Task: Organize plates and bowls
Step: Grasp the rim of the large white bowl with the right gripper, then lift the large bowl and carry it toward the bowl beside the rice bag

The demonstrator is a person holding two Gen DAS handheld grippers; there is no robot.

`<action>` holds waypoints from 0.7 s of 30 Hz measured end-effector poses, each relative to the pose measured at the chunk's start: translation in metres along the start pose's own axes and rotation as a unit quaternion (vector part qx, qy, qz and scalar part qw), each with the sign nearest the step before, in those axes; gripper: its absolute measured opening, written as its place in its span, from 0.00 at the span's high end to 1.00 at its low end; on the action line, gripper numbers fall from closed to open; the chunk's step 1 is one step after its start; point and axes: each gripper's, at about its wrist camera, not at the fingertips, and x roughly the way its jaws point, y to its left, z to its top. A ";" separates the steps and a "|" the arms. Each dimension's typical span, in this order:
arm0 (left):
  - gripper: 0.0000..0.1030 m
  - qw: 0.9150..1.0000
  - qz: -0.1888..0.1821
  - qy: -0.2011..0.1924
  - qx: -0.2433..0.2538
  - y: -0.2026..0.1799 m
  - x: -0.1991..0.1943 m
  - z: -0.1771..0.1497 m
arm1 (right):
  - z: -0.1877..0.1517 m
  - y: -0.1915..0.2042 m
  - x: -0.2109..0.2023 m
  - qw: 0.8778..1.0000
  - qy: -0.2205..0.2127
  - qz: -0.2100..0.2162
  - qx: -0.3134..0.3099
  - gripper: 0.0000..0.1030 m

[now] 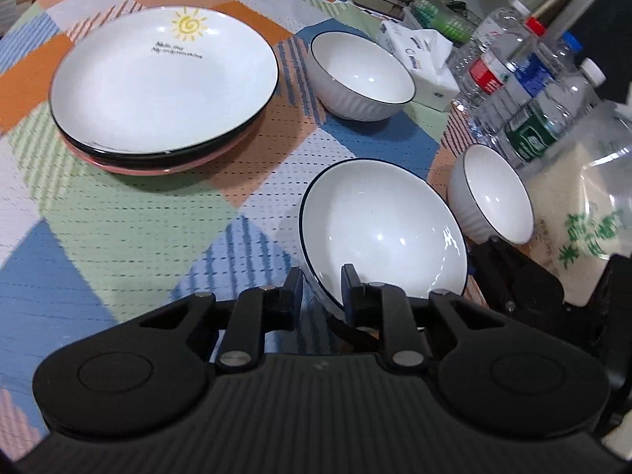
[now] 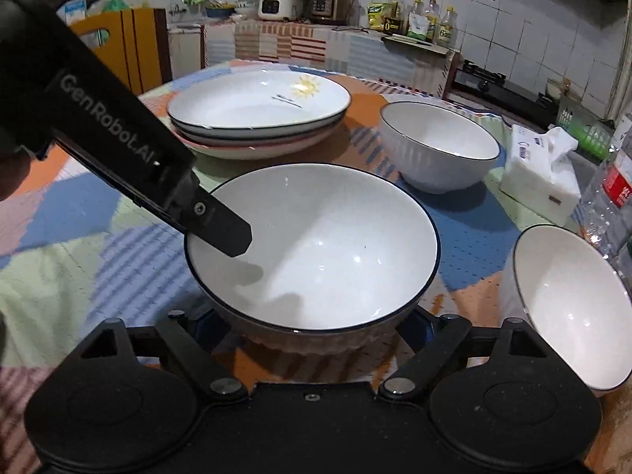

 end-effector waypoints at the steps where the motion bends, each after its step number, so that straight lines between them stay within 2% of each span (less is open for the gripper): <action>1: 0.82 1.000 0.002 0.000 0.007 0.000 -0.007 -0.001 | 0.001 0.003 -0.002 1.000 -0.004 0.005 -0.001 0.12; 6: 0.81 0.999 0.028 -0.014 0.025 0.005 -0.045 0.000 | 0.014 0.023 -0.015 0.999 -0.031 0.020 -0.017 0.12; 11: 0.81 0.998 0.054 -0.022 0.007 0.027 -0.073 0.000 | 0.033 0.044 -0.013 0.997 -0.055 0.050 -0.025 0.12; 16: 0.81 0.997 0.070 -0.024 -0.029 0.059 -0.083 -0.011 | 0.043 0.069 -0.002 0.995 -0.056 0.070 -0.036 0.12; 21: 0.81 0.994 0.096 -0.022 -0.053 0.085 -0.079 -0.022 | 0.039 0.092 0.013 0.995 -0.044 0.087 -0.001 0.12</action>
